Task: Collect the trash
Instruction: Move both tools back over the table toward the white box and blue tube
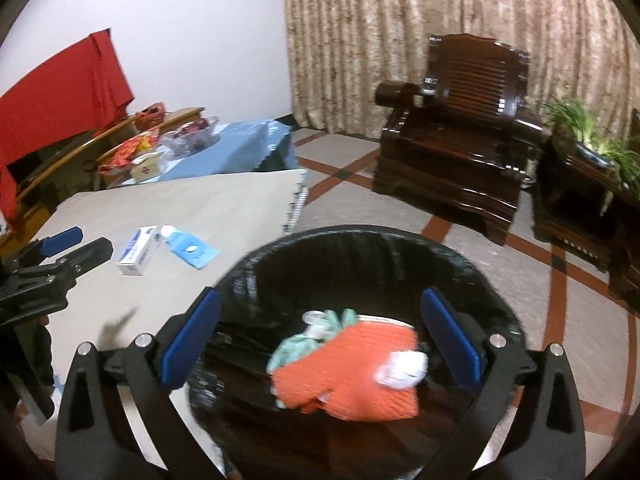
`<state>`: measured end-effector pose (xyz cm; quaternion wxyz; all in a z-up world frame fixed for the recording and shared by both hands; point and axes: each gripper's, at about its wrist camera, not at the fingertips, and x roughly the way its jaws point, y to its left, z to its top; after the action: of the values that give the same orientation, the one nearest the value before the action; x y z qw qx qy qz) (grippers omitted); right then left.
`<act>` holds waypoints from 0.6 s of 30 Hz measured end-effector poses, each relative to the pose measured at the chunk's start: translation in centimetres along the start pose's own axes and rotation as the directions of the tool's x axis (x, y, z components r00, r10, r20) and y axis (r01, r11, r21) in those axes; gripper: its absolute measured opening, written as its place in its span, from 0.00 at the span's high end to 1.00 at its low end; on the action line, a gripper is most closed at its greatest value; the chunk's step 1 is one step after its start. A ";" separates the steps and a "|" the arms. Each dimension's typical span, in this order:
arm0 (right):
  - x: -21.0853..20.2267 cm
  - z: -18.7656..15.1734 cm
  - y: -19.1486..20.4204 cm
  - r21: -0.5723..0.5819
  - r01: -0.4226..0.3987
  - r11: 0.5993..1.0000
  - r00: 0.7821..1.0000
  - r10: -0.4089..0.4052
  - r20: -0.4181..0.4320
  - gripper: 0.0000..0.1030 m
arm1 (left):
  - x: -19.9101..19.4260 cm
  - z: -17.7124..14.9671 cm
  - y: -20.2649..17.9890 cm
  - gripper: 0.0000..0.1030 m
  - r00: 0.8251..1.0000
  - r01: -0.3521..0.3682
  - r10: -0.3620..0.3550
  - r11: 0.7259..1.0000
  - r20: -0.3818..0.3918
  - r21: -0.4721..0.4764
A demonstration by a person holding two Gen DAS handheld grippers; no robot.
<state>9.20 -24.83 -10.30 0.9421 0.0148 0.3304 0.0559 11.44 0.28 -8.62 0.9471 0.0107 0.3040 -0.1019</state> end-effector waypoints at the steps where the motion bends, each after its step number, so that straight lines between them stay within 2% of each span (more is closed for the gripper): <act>1: 0.2 0.2 0.5 -0.005 -0.010 1.000 1.000 0.010 0.000 0.05 | -0.1 -0.2 1.2 0.08 1.000 -0.026 0.026 1.000 0.000 -0.016; 10: 4.1 2.9 7.1 -0.082 -0.117 0.990 0.993 0.117 -0.004 0.05 | -0.1 -1.5 8.8 0.08 0.986 -0.167 0.166 0.981 -0.019 -0.098; 18: 8.6 5.4 11.5 -0.113 -0.171 0.979 0.985 0.171 -0.006 0.05 | 2.2 -1.8 12.8 0.08 0.975 -0.223 0.219 0.966 -0.047 -0.127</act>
<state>18.09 -12.39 -10.67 0.9337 -0.0100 0.3223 0.1553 14.68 12.54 -11.85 0.9462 -0.0164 0.3222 0.0247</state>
